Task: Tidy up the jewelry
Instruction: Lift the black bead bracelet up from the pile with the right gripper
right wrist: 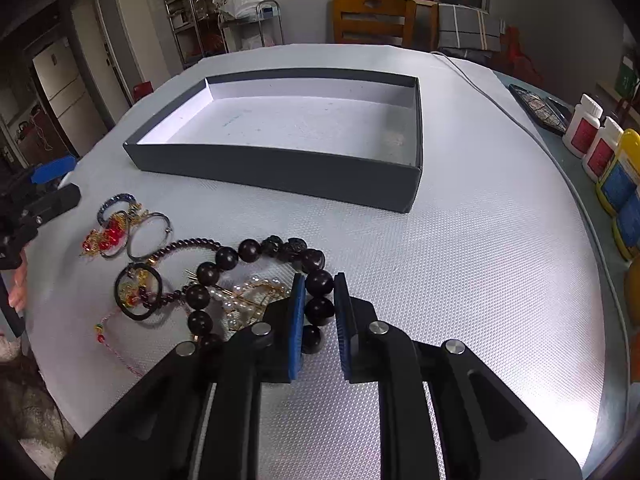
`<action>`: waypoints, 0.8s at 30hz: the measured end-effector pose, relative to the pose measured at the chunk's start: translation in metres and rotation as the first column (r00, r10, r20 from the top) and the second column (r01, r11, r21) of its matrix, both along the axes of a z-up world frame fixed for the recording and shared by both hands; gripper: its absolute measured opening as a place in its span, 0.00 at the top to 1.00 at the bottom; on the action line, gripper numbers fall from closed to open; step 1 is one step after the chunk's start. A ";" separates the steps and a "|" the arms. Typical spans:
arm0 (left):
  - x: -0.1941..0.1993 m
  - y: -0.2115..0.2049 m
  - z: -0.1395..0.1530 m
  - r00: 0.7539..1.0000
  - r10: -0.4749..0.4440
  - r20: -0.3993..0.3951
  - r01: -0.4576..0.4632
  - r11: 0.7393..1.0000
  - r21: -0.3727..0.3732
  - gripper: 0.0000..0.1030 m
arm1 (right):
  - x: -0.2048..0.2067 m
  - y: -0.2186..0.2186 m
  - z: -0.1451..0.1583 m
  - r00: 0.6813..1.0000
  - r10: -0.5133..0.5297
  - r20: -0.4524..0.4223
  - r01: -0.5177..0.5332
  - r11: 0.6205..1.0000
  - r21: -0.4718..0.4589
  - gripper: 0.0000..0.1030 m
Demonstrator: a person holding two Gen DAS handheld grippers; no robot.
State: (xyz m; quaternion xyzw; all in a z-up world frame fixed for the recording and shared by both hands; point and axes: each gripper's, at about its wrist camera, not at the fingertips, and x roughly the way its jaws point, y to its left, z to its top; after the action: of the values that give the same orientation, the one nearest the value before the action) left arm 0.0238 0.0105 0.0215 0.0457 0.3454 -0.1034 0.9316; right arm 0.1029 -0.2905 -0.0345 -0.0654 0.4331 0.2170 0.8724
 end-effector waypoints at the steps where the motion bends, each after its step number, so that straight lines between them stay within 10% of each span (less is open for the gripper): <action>1: 0.000 -0.001 0.000 1.000 -0.004 -0.001 0.004 1.000 0.005 0.02 | -0.003 0.000 0.005 1.000 0.008 0.006 -0.008 1.000 0.015 0.86; 13: 0.001 -0.020 0.000 0.995 -0.092 -0.029 0.092 0.996 -0.018 0.02 | -0.032 0.001 0.066 0.988 0.058 0.143 -0.079 0.986 0.146 0.86; 24: 0.020 -0.106 -0.011 0.935 -0.333 -0.125 0.332 0.943 -0.034 0.05 | -0.042 -0.024 0.100 0.973 -0.028 0.228 -0.013 0.984 0.179 0.86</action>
State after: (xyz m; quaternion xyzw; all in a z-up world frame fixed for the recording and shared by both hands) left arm 0.0435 -0.0956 0.0104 0.0907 0.3914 -0.2642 0.8768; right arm 0.0605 -0.3141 0.0654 -0.0098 0.3082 0.2426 0.9198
